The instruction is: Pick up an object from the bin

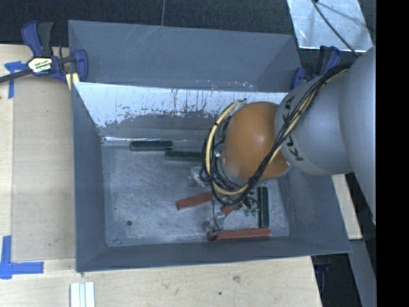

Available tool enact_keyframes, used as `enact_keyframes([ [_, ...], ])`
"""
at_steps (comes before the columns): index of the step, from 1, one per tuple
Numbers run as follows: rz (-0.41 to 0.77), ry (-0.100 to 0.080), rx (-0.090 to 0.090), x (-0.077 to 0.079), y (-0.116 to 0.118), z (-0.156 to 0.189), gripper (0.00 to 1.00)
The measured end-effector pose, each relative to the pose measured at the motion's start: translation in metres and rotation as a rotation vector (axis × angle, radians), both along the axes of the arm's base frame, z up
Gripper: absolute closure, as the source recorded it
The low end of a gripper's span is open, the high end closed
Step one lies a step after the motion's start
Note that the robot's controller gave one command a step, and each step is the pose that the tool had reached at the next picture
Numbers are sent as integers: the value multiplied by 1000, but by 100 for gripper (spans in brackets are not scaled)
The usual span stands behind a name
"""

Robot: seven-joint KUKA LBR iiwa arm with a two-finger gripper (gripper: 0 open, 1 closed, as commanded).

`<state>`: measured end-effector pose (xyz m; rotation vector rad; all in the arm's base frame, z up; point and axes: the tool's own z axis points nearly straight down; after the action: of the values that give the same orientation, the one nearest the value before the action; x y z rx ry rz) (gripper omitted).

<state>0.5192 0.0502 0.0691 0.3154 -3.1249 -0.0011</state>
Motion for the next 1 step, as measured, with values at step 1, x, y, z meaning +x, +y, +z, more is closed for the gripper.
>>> enact_keyframes([
  [1, 2, -1, -1, 1, 0, 0, 0],
])
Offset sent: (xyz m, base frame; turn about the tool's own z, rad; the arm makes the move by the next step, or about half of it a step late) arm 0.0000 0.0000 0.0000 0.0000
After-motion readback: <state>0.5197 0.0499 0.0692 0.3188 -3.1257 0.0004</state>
